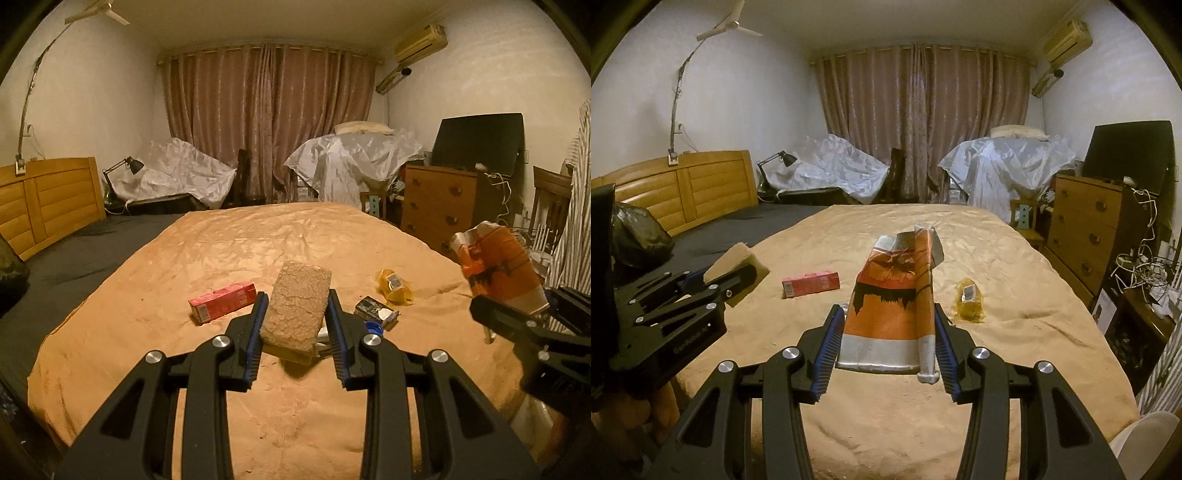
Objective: Collect trash
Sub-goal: 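Lift and carry the tan sponge and orange bag over the white bucket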
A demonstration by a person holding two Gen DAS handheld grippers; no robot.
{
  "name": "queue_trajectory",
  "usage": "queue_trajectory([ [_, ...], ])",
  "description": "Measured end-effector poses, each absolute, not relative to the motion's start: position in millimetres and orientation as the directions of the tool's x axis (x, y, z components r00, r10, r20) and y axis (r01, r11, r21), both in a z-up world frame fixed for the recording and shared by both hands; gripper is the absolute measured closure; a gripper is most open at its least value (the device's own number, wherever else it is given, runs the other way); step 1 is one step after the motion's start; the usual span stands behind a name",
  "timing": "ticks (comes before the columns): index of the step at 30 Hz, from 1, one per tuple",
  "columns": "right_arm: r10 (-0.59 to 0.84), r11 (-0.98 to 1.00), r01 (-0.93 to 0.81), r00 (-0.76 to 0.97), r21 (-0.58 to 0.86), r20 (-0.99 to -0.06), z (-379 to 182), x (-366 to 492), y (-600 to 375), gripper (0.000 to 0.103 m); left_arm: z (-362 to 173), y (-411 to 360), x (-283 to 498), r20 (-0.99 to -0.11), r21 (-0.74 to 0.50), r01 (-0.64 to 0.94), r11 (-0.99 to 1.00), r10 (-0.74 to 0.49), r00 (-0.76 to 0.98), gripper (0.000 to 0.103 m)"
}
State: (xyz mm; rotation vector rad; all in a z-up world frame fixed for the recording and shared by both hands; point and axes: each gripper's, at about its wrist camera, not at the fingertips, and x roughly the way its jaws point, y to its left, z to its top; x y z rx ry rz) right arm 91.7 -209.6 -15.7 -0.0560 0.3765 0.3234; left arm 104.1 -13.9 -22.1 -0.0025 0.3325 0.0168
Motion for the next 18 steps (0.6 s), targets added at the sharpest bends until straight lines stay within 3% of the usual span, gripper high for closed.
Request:
queue_trajectory([
  [9, 0.291, 0.950, -0.312, 0.881, 0.006, -0.373, -10, 87, -216, 0.054, -16, -20, 106, -0.333, -0.001, 0.018, 1.000, -0.018, 0.943, 0.073],
  [18, 0.195, 0.977, -0.212, 0.901, -0.001, -0.387, 7, 63, -282, 0.054, -2, -65, 110, -0.326, -0.004, 0.134, 0.991, -0.128, 0.937, 0.073],
])
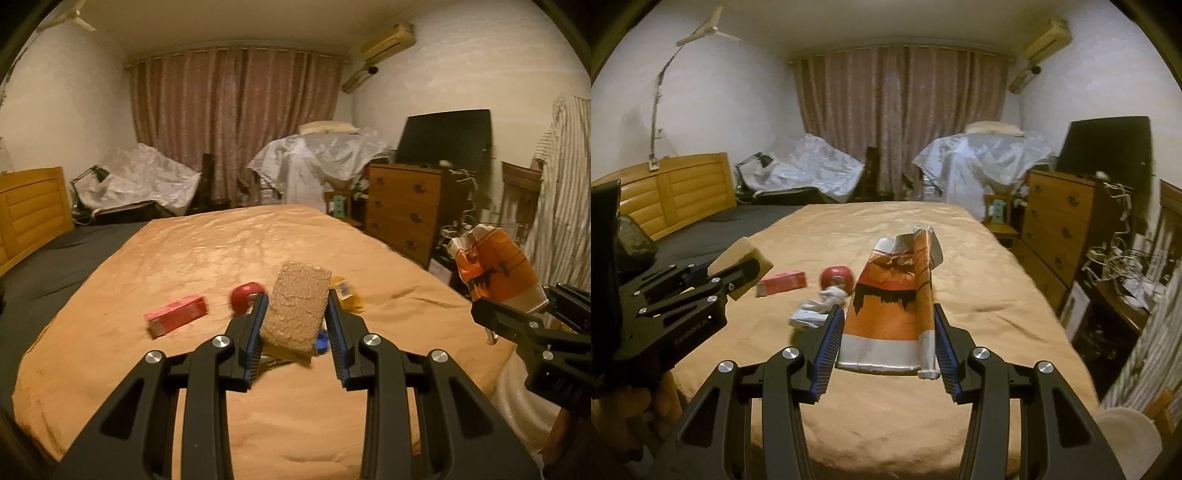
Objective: Collect trash
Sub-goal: 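Lift and carry the tan sponge and orange bag over the white bucket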
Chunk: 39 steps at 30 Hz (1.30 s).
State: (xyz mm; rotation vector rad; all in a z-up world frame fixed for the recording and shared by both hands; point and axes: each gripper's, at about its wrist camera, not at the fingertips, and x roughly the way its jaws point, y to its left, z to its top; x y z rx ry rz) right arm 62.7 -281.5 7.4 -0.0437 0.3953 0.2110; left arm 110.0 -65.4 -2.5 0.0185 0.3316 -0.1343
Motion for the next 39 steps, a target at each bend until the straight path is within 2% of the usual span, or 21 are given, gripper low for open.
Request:
queue_trajectory([
  [11, 0.051, 0.999, -0.047, 0.912, 0.019, -0.408, 16, 14, -408, 0.054, 3, -156, 108, -0.341, -0.001, 0.328, 0.945, -0.309, 0.888, 0.073],
  [23, -0.106, 0.990, 0.135, 0.873, 0.027, -0.477, 11, -43, -553, 0.054, -7, -266, 90, -0.393, -0.001, 0.533, 0.846, -0.490, 0.778, 0.073],
  [32, -0.113, 0.979, 0.192, 0.778, 0.062, -0.618, -19, -51, -627, 0.054, -33, -339, 90, -0.525, -0.028, 0.668, 0.743, -0.580, 0.623, 0.073],
  [39, -0.027, 0.979, 0.170, 0.658, 0.114, -0.752, -47, -25, -657, 0.054, -63, -376, 105, -0.658, -0.064, 0.738, 0.672, -0.584, 0.475, 0.072],
])
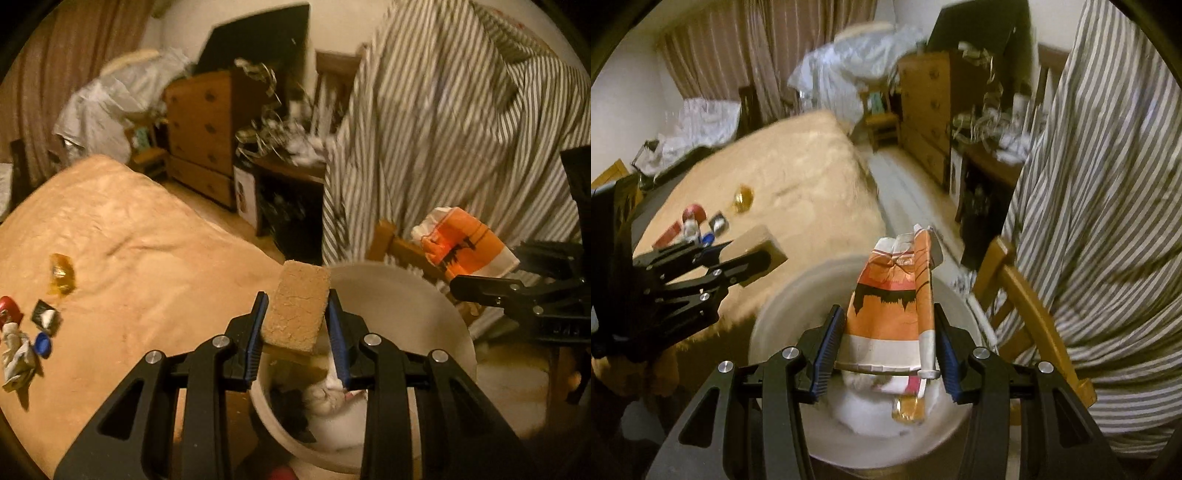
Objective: Collect trash
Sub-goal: 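Lift and carry the tan sponge and orange bag over the white bucket, then open both tools to drop the tan sponge and orange bag into the bucket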
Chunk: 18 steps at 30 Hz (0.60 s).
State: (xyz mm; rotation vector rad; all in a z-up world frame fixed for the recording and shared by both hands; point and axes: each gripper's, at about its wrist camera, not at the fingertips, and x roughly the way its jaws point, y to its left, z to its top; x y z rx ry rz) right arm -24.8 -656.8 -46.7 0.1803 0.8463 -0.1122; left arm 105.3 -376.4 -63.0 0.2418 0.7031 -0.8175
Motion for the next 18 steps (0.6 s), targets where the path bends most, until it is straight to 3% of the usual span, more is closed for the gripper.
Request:
queue_trajectory([
  [8, 0.073, 0.973, 0.150, 0.513, 0.174, -0.855, -90, -5, -662, 0.054, -92, -408, 116, -0.769, -0.111, 0.790, 0.603, -0.555, 0.316, 0.072],
  [18, 0.091, 0.970, 0.151, 0.501, 0.191, -0.861, -105, -9, -654, 0.054, -102, -414, 121, -0.792, -0.095, 0.796, 0.598, -0.529, 0.303, 0.072],
])
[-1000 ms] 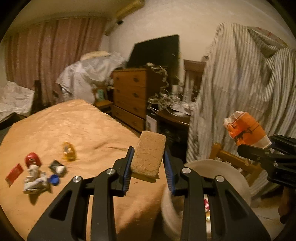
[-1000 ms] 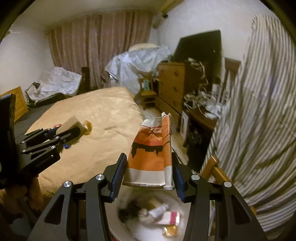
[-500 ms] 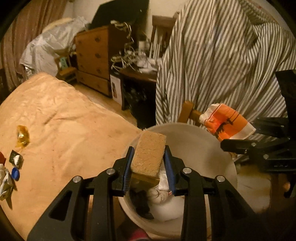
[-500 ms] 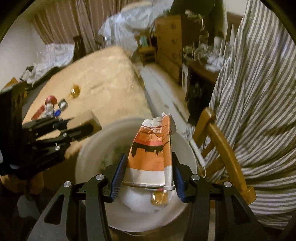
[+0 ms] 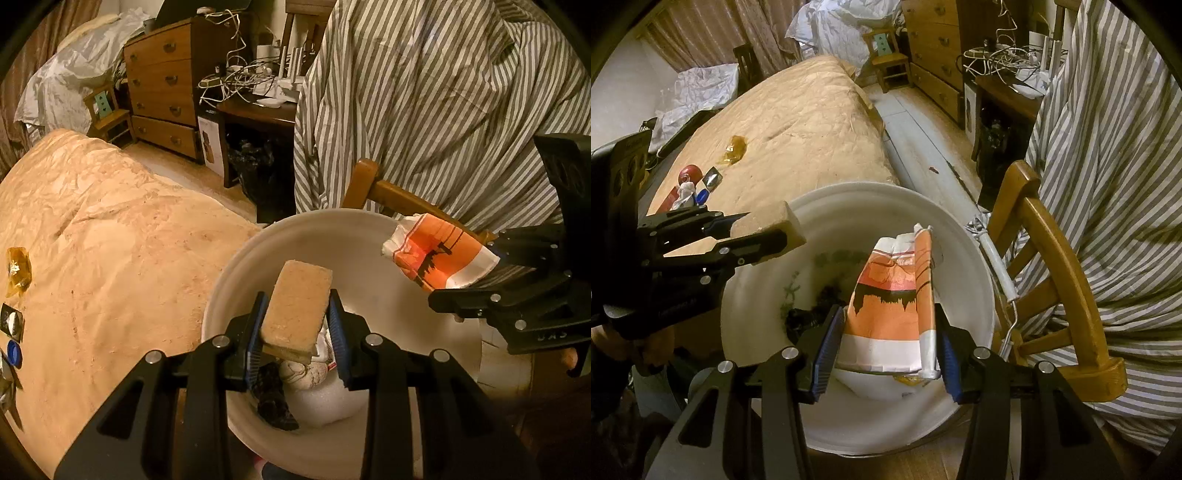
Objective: Collect trash
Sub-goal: 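Open both tools to drop the tan sponge and orange bag into the bucket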
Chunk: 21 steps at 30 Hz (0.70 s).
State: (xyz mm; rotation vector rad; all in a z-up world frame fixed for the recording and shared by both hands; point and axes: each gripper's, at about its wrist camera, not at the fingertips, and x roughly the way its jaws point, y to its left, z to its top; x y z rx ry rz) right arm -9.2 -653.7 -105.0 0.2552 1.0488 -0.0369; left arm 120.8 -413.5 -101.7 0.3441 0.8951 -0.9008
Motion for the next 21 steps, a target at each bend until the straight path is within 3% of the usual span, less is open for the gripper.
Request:
queue_trajectory([
  [3, 0.094, 0.969, 0.150, 0.509, 0.196, -0.856, -104, -9, -653, 0.050, -102, -416, 123, -0.793, -0.084, 0.791, 0.606, -0.521, 0.315, 0.068],
  [4, 0.096, 0.968, 0.150, 0.513, 0.200, -0.853, -103, -10, -653, 0.046, -102, -416, 123, -0.794, -0.079, 0.787, 0.612, -0.516, 0.321, 0.049],
  [6, 0.106, 0.966, 0.148, 0.525, 0.213, -0.844, -101, -11, -654, 0.038, -101, -413, 125, -0.784, -0.071, 0.773, 0.630, -0.514, 0.347, 0.022],
  [21, 0.116, 0.964, 0.136, 0.552, 0.227, -0.826, -93, -14, -646, 0.038, -100, -405, 127, -0.779, -0.070, 0.760, 0.646, -0.512, 0.363, 0.022],
])
